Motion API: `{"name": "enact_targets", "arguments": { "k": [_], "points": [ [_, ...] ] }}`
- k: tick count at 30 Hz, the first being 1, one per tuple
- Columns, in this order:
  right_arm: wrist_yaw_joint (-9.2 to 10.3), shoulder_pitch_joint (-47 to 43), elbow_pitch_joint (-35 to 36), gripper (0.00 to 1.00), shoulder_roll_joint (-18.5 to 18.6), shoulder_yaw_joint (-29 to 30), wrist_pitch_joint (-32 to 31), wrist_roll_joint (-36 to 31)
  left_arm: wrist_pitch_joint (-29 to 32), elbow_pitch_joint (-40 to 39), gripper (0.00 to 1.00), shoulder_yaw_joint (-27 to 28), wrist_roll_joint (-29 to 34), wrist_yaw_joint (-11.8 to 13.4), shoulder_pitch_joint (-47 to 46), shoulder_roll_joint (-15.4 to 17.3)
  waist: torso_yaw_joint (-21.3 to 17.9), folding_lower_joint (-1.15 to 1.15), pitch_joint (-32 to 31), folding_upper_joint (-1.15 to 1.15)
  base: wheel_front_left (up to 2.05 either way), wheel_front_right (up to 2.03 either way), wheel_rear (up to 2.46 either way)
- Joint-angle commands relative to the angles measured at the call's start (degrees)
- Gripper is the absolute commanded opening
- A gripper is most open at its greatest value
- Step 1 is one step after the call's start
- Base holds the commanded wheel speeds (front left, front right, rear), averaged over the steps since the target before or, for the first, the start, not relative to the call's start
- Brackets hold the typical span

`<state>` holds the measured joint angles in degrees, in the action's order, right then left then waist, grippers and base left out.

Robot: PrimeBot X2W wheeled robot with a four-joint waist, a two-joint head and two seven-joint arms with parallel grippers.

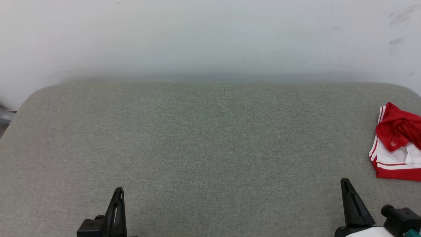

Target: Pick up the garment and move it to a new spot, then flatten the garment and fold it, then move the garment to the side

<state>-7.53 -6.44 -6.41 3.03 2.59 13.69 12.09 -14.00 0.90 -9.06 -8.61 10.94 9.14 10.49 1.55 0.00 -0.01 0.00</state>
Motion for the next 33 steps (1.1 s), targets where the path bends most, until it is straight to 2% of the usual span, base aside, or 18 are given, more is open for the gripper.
{"name": "enact_targets", "arguments": {
  "k": [1,16,33],
  "points": [
    [0.00,1.18,0.50,0.00,0.36,-0.07,-0.56,3.60,0.55,-0.47,0.00,0.61,-3.75,-0.75,-1.30,0.23,-0.04,0.00,0.01,0.00,0.00,0.00,0.00],
    [0.01,3.71,-1.18,0.00,1.04,-0.22,-3.76,19.93,3.64,2.98,0.00,2.37,-21.02,-4.59,-4.58,-0.40,-0.22,0.00,0.02,0.00,0.00,0.00,0.00],
    [0.02,5.90,-2.62,0.00,1.42,-0.05,-7.05,35.08,6.74,5.49,0.00,4.38,-37.01,-8.00,-7.29,-1.24,-0.44,0.00,0.05,0.00,0.00,0.00,0.00]
  ]
}}
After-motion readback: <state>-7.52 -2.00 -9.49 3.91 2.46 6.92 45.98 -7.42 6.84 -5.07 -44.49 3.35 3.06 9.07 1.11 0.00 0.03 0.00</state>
